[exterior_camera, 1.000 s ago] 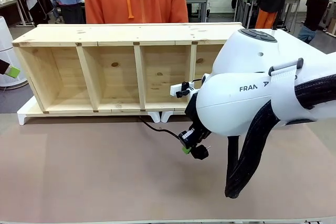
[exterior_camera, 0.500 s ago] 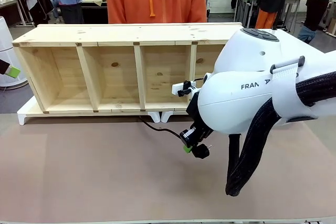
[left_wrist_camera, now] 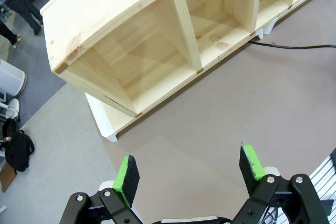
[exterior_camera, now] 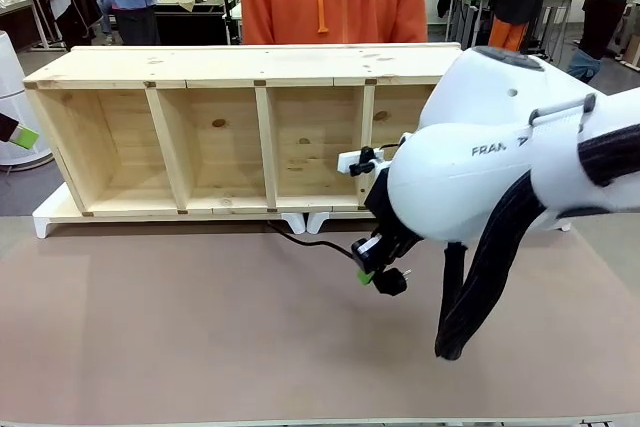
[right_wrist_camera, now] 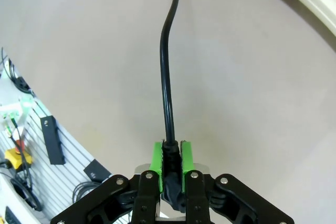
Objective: Perform cable management.
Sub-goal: Pull the grasped Power Cable to the location of the Power Strip.
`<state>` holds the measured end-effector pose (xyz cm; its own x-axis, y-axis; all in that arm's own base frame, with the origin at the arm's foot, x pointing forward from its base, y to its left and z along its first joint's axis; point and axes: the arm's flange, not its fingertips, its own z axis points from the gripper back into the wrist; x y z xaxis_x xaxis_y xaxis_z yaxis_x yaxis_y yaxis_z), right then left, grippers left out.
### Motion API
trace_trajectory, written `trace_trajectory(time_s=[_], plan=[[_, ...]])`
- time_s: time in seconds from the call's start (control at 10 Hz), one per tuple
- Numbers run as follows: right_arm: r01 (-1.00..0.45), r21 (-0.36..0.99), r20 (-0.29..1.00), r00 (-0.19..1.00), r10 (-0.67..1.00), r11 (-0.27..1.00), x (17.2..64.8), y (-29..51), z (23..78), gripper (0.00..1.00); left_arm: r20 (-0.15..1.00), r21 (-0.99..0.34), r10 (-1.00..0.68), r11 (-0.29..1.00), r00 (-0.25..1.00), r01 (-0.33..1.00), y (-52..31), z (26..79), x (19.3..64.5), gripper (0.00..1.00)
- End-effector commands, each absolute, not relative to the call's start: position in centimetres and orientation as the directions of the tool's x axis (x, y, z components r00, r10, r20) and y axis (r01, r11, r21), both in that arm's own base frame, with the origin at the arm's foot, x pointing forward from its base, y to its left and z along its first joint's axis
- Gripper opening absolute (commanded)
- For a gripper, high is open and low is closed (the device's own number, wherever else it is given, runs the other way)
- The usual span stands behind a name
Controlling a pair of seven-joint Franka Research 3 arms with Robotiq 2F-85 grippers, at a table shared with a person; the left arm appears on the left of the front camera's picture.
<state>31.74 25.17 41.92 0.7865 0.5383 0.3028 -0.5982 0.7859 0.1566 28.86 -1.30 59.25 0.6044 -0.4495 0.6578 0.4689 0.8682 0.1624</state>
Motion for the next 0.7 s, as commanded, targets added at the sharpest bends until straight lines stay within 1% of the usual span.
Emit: trace_trajectory(time_s=[0.0, 0.3, 0.6], plan=[[-0.531, 0.176, 0.291, 0.833, 0.471, 0.829, 29.1, 19.4, 41.8, 0.17, 0.660, 0.162, -0.446, 0.870, 0.605, 0.465, -1.2, 59.3, 28.9, 1.00], [-0.404, 0.230, 0.297, 0.896, 0.331, 0.886, 28.5, 11.6, 42.7, 0.17, 0.660, 0.162, -0.446, 0.870, 0.605, 0.465, -1.2, 59.3, 28.9, 1.00], [-0.265, 0.257, 0.334, 0.927, 0.172, 0.929, 28.5, 4.4, 44.2, 0.17, 0.660, 0.162, -0.446, 0.870, 0.605, 0.465, -1.2, 59.3, 28.9, 1.00]])
